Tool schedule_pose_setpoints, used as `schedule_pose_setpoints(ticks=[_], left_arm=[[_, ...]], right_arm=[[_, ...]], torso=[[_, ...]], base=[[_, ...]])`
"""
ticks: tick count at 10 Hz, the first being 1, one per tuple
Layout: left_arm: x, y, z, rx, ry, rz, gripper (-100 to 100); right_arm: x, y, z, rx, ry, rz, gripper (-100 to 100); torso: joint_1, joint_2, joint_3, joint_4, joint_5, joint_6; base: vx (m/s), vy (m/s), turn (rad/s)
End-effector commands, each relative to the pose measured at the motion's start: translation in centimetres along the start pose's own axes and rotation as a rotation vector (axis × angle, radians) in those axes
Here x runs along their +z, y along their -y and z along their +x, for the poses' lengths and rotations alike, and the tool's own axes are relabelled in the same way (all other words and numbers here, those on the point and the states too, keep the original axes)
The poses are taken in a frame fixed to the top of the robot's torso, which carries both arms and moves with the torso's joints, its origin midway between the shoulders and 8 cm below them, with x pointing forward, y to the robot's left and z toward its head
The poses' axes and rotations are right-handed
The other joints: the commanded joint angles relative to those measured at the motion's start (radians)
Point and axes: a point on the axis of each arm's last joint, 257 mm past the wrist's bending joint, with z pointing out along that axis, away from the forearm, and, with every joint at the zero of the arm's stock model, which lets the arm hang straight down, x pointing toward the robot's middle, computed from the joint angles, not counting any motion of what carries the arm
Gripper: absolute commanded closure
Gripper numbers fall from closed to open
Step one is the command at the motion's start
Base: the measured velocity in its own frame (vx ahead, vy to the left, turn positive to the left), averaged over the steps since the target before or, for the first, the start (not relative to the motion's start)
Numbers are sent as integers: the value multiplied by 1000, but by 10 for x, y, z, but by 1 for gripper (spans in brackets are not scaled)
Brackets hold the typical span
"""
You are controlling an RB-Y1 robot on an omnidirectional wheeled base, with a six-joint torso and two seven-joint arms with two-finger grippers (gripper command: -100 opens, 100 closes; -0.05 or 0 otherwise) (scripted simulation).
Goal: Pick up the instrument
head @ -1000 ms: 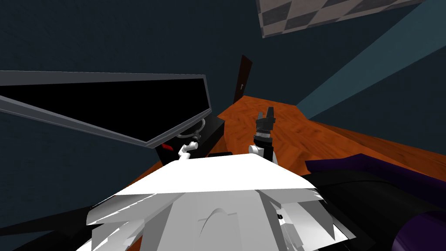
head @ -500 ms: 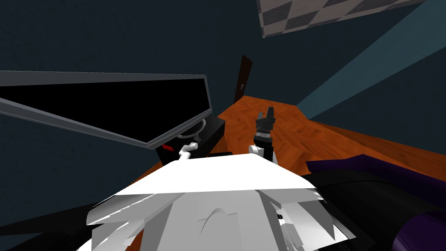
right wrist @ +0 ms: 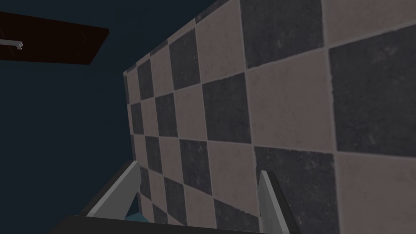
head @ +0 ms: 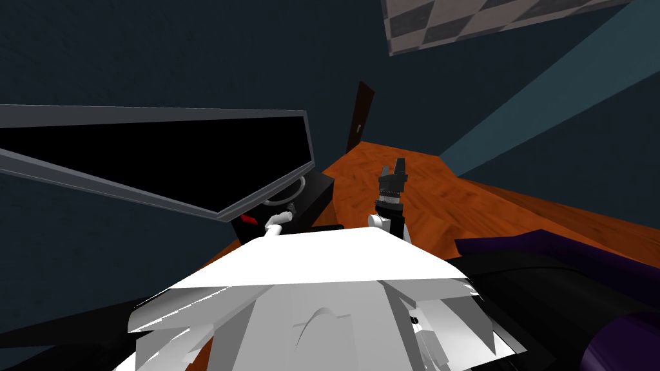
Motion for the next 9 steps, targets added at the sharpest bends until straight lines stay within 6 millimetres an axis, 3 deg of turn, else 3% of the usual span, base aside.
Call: schedule_pose_setpoints(ticks=[1,6,7,8,9], left_arm=[[2,-16,-6,1,15,-53,-100],[4,-47,-18,5,43,-153,-100],[3,-40,-16,3,39,-135,-100],[3,-41,-17,4,40,-140,0],[4,-45,-29,-17,54,-138,-100]], right_arm=[[0,0,0,0,0,0,0],[0,0,0,0,0,0,0],[0,0,0,0,0,0,0],[0,0,0,0,0,0,0],[0,0,0,0,0,0,0]], torso=[[0,0,0,0,0,0],[0,0,0,0,0,0],[-1,1,0,0,0,0],[-2,1,1,0,0,0],[-2,1,1,0,0,0]], base=[[21,24,4],[16,25,1],[0,0,0],[0,0,0],[0,-4,-165]])
